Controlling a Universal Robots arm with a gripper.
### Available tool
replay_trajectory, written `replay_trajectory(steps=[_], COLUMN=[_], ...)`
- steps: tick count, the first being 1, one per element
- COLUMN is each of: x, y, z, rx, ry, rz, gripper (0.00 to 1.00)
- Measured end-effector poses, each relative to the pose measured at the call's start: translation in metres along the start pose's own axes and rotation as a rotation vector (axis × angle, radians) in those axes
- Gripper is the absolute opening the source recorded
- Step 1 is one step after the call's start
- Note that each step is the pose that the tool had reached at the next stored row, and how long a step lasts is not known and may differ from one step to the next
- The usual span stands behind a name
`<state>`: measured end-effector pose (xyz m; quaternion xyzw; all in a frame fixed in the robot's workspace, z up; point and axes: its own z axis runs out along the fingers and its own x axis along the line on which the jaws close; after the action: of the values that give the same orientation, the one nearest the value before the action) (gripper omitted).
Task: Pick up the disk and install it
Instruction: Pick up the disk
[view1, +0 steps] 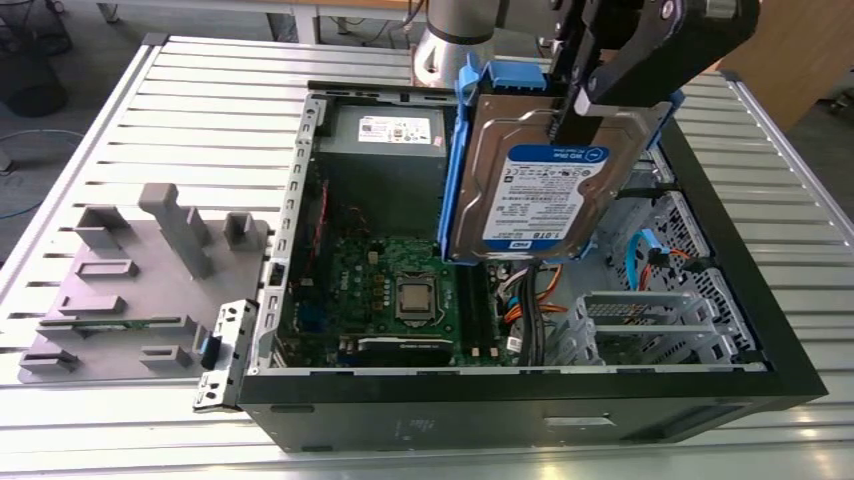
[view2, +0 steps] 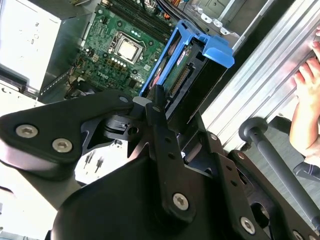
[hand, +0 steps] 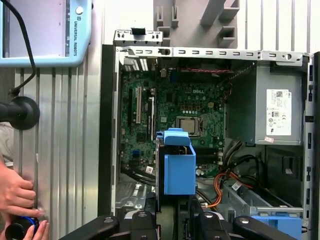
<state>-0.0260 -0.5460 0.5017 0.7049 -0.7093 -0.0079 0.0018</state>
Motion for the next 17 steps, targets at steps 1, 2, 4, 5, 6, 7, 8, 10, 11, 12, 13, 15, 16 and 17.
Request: replay_trajectory(steps=[1,2,4,5,6,7,8,10,11,12,13,15,16,17], x=[0.0004,0.0005,0.0007,0.0007,0.0008,0.0009,0.0009,0.0010,0.0010,0.0009,0.0009,0.0010,0.0011,0.0012], y=[-0.0004,-0.0010,-0.0025,-0.0036,-0.0049,-0.0061,-0.0074,-0.0111,-0.0132,-0.0152,-0.0171,-0.0206,-0.0219,-0.0229], z=[0.0003,0.0004,0.0007,0.0009,0.0011,0.0012,0.0014,0.0019,0.0021,0.0024,0.0027,0.0037,0.0044,0.0052], rx=[0.0001,0.0000,0.0000,0.0001,0.0001,0.0002,0.0002,0.0003,0.0003,0.0003,0.0002,0.0003,0.0002,0.0002], ry=[-0.0001,0.0000,0.0002,0.0000,-0.0001,-0.0002,-0.0002,-0.0004,-0.0004,-0.0003,-0.0003,-0.0002,-0.0001,-0.0001], rz=[0.004,0.008,0.016,0.019,0.021,0.024,0.027,0.030,0.031,0.032,0.034,0.036,0.038,0.039], gripper=[0.35,0.35,0.35,0.35,0.35,0.35,0.35,0.35,0.35,0.35,0.35,0.35,0.35,0.35])
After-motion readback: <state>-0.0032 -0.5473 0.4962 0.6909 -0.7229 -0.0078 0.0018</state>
